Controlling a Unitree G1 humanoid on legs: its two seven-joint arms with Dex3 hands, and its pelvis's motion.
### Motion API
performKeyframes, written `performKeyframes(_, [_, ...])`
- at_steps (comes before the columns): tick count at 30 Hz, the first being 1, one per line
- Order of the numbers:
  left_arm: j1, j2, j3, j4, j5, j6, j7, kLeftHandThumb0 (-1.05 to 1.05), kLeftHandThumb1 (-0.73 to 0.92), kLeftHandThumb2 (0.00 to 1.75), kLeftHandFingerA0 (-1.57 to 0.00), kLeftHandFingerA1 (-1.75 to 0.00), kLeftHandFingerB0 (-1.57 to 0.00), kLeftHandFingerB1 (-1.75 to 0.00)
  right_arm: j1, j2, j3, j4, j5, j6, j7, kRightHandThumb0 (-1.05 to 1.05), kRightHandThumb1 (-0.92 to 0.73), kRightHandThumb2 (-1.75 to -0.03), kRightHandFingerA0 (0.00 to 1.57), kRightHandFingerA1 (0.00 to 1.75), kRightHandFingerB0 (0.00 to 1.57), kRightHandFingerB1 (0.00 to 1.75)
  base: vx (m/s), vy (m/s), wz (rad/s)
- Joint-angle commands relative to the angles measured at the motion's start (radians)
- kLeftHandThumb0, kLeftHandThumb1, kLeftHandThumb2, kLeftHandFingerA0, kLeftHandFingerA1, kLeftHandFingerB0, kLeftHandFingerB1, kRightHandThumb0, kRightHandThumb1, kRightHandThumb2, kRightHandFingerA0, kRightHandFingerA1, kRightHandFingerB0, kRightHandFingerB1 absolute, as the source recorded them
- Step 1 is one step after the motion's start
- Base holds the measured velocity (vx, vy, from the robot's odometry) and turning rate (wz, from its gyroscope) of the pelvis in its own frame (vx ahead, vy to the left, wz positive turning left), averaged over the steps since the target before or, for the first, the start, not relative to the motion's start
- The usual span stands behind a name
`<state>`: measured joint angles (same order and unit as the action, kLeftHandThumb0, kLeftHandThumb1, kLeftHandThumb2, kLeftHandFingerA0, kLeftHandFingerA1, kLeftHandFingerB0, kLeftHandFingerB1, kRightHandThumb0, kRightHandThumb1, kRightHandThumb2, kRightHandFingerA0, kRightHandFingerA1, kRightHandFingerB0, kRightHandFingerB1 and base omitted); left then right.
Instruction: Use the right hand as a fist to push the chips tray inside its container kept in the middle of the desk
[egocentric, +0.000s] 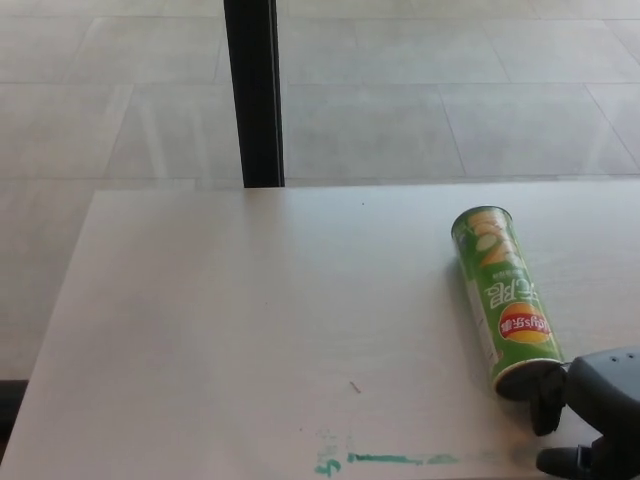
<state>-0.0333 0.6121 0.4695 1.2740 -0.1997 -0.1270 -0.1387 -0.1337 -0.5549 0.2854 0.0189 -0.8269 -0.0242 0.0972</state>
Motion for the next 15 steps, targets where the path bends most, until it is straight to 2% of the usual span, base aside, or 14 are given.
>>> performKeyframes(1, [0.003,0.010,0.006,0.004,-0.007,0.007,0.010,-0.73,0.92,0.68,-0.55,-0.72,-0.40,-0.49,0.082,-0.176,-0.171,-0.264,0.448,-0.024,0.415,-1.05,-0.46,-1.04,1.24,0.92,0.76,0.82,0.00,0.000,0.00])
performKeyframes(2, [0.005,0.010,0.004,0.002,-0.005,0.005,0.009,-0.73,0.92,0.67,-0.54,-0.70,-0.37,-0.48,0.084,-0.182,-0.183,-0.280,0.471,-0.021,0.429,-1.05,-0.46,-1.04,1.22,0.92,0.77,0.84,0.00,0.000,0.00])
performKeyframes(3, [0.011,0.009,0.001,0.001,-0.001,-0.008,0.006,-0.69,0.72,1.10,-0.55,-0.74,-0.37,-0.59,0.084,-0.189,-0.203,-0.305,0.511,-0.019,0.447,-1.05,-0.46,-1.03,1.21,0.93,0.77,0.84,0.00,0.000,0.00])
performKeyframes(5, [0.017,0.008,0.000,0.003,0.000,-0.019,0.002,-0.69,0.72,1.10,-0.55,-0.74,-0.37,-0.59,0.084,-0.193,-0.221,-0.323,0.544,-0.023,0.459,-1.05,-0.46,-1.03,1.21,0.93,0.77,0.84,0.00,0.000,0.00])
performKeyframes(6, [0.015,0.007,0.004,0.004,-0.004,-0.013,0.000,-0.72,0.92,0.68,-0.55,-0.68,-0.40,-0.47,0.078,-0.201,-0.230,-0.334,0.566,-0.021,0.476,-0.98,-0.44,-1.03,1.21,0.96,0.78,0.84,0.00,0.000,0.00])
performKeyframes(7, [0.017,0.006,-0.006,0.005,0.008,-0.019,0.011,-0.72,0.92,0.68,-0.57,-0.70,-0.42,-0.48,0.067,-0.211,-0.250,-0.366,0.600,0.003,0.507,-1.03,-0.47,-1.04,1.23,0.94,0.80,0.82,0.00,0.000,0.00])
performKeyframes(9, [0.016,0.003,0.004,0.003,-0.003,-0.016,0.008,-0.73,0.92,0.67,-0.57,-0.72,-0.45,-0.51,0.053,-0.225,-0.274,-0.398,0.636,0.034,0.543,-1.05,-0.48,-1.04,1.17,0.90,0.87,0.86,0.00,0.000,0.00])
performKeyframes(10, [0.018,0.003,0.001,0.003,-0.001,-0.017,0.006,-0.73,0.92,0.68,-0.56,-0.70,-0.43,-0.50,0.044,-0.232,-0.289,-0.410,0.660,0.047,0.562,-1.04,-0.69,-0.61,1.18,0.88,0.78,0.81,0.00,0.000,0.00])
performKeyframes(11, [0.018,0.003,0.001,0.002,-0.001,-0.017,0.006,-0.72,0.92,0.67,-0.57,-0.73,-0.39,-0.49,0.038,-0.235,-0.301,-0.409,0.679,0.047,0.569,-1.03,-0.69,-0.61,1.18,0.89,0.77,0.80,0.00,0.000,0.00])
performKeyframes(12, [0.017,0.003,0.000,0.001,0.000,-0.011,0.013,-0.73,0.92,0.67,-0.58,-0.70,-0.43,-0.47,0.027,-0.241,-0.330,-0.400,0.713,0.044,0.578,-1.02,-0.66,-0.62,1.16,0.89,0.74,0.81,0.00,0.000,0.00])
performKeyframes(15, [0.022,0.007,-0.007,-0.002,0.007,-0.009,0.014,-0.72,0.92,0.69,-0.57,-0.70,-0.41,-0.48,0.015,-0.243,-0.386,-0.400,0.755,0.058,0.586,-0.99,-0.69,-0.62,1.17,0.91,0.72,0.83,0.00,0.000,0.00])
